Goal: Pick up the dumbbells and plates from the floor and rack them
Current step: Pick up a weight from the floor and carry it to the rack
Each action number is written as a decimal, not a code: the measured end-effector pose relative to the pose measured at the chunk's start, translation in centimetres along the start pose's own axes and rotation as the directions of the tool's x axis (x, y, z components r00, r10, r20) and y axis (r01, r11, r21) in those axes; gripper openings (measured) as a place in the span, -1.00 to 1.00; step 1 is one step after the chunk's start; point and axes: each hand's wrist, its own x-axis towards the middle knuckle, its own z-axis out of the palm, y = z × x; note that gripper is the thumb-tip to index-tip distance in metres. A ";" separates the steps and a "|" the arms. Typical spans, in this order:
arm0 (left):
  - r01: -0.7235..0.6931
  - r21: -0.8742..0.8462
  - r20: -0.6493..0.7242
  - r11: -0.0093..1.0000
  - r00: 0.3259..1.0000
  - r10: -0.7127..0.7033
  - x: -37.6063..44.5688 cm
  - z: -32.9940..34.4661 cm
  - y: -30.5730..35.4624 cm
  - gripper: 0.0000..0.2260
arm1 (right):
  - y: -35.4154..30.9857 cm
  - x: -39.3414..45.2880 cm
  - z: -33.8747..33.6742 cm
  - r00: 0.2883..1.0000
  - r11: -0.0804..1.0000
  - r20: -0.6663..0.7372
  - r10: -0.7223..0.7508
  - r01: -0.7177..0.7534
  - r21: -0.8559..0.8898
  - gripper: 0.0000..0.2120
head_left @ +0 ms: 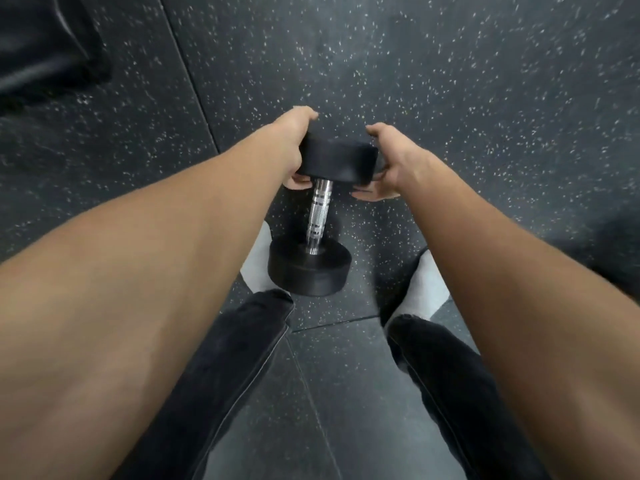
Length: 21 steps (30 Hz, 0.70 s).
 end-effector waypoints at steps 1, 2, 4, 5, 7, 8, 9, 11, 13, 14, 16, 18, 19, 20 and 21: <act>0.021 -0.015 -0.015 1.000 1.000 -0.022 0.7 0.2 0.1 -0.71 | 0.0 0.5 0.3 0.999 0.997 0.013 0.035 -0.036 0.075 -0.60; 0.029 -0.006 -0.023 1.000 0.999 -0.030 1.2 0.3 0.3 -0.72 | 0.0 1.0 0.5 0.998 0.991 0.026 0.060 -0.062 0.122 -0.60; 0.032 0.038 -0.023 0.999 0.999 -0.031 2.1 0.2 0.5 -0.77 | -0.1 1.8 1.0 0.996 0.986 0.054 0.074 -0.082 0.146 -0.66; 0.032 0.064 -0.018 0.997 0.999 -0.031 2.4 0.0 0.6 -0.80 | 0.0 2.0 1.1 0.995 0.985 0.057 0.077 -0.085 0.151 -0.70; 0.017 0.087 0.000 0.996 1.000 -0.017 2.6 -0.5 0.6 -0.85 | 0.2 2.1 1.4 0.995 0.983 0.065 0.075 -0.085 0.165 -0.79; 0.006 0.079 0.007 0.997 1.000 -0.006 2.4 -0.8 0.4 -0.87 | 0.4 1.8 1.4 0.995 0.980 0.072 0.066 -0.078 0.181 -0.82; -0.006 0.070 0.015 0.998 1.000 0.005 2.0 -0.9 0.2 -0.88 | 0.7 1.4 1.4 0.996 0.979 0.077 0.052 -0.066 0.192 -0.84; -0.015 0.047 0.029 0.999 0.999 0.013 1.1 -1.2 -0.5 -0.89 | 1.5 0.2 1.1 0.996 0.975 0.085 0.035 -0.052 0.216 -0.87; 0.000 0.019 0.061 1.000 0.998 -0.001 -0.3 -1.8 -1.9 -0.89 | 3.1 -1.3 0.6 0.992 0.961 0.117 0.036 -0.066 0.269 -0.86; 0.014 0.003 0.087 1.000 0.996 -0.014 -1.2 -2.2 -2.7 -0.86 | 4.0 -2.3 0.3 0.989 0.953 0.141 0.035 -0.076 0.294 -0.83; 0.041 -0.040 0.149 0.998 0.988 -0.034 -3.0 -3.1 -4.6 -0.73 | 6.0 -4.6 -0.1 0.982 0.933 0.188 0.022 -0.087 0.350 -0.77; 0.025 -0.049 0.189 0.998 0.982 -0.015 -5.3 -3.8 -6.8 -0.59 | 8.0 -6.7 -0.3 0.979 0.923 0.202 -0.026 -0.053 0.380 -0.74; 0.006 -0.060 0.194 0.998 0.981 0.006 -6.3 -4.0 -7.8 -0.55 | 8.8 -7.7 -0.3 0.982 0.918 0.182 -0.049 -0.028 0.396 -0.68; -0.012 -0.088 0.202 0.996 0.979 0.029 -7.3 -4.3 -8.7 -0.51 | 9.7 -8.4 -0.4 0.987 0.906 0.148 -0.067 -0.002 0.422 -0.58; -0.024 -0.135 0.217 0.991 0.975 0.053 -8.0 -4.4 -9.5 -0.46 | 10.5 -9.1 -0.4 0.989 0.893 0.119 -0.091 0.028 0.450 -0.50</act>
